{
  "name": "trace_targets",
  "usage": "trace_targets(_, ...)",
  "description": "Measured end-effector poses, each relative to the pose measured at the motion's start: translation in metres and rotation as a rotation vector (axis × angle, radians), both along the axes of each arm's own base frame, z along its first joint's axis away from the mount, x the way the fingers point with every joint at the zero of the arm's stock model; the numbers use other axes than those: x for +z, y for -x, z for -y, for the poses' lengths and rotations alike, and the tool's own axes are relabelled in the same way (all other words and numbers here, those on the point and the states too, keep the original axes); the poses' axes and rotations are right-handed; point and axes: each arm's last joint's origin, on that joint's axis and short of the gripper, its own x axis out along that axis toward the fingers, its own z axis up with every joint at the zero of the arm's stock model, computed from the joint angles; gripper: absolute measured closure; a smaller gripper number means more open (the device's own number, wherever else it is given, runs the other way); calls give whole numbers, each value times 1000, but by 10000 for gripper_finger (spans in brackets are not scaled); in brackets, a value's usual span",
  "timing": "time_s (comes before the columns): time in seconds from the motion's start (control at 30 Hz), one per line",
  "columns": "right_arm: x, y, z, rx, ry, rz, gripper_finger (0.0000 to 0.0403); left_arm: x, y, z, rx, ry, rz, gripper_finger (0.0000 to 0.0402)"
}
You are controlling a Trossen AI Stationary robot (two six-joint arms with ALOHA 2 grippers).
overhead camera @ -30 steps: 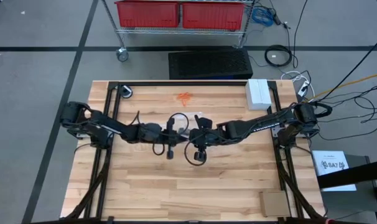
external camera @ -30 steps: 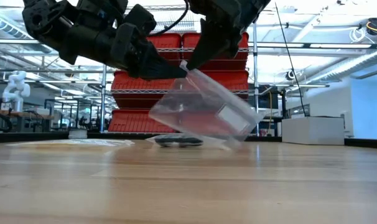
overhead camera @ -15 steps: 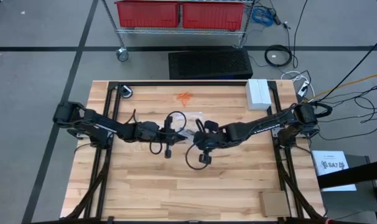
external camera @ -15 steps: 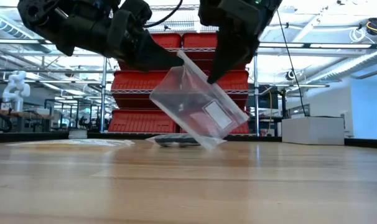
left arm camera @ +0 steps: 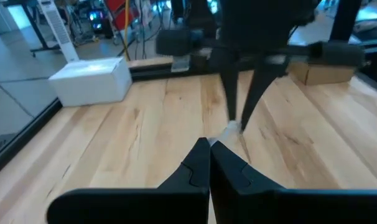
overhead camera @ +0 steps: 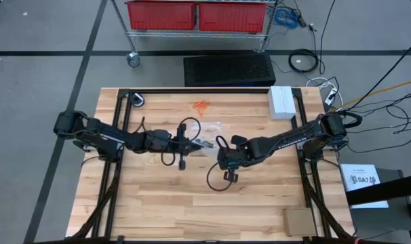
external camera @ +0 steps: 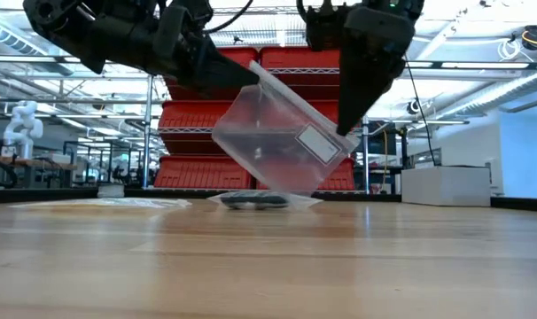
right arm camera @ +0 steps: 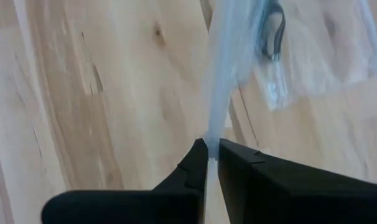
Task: Sort rubber bands
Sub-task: Open the zip bag
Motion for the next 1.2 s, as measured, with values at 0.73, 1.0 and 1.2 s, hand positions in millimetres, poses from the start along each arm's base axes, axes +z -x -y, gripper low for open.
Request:
trace_targets(0.73,34,7,-3,-40,28,201,306,-3,2,-17,52,4,-47,401)
trace_targets(1.0,33,-9,3,-11,216,302,395,-3,2,-17,33,8,-49,402)
trace_targets(1.2,25,-18,11,-9,236,296,401,-3,2,-17,32,8,-49,402)
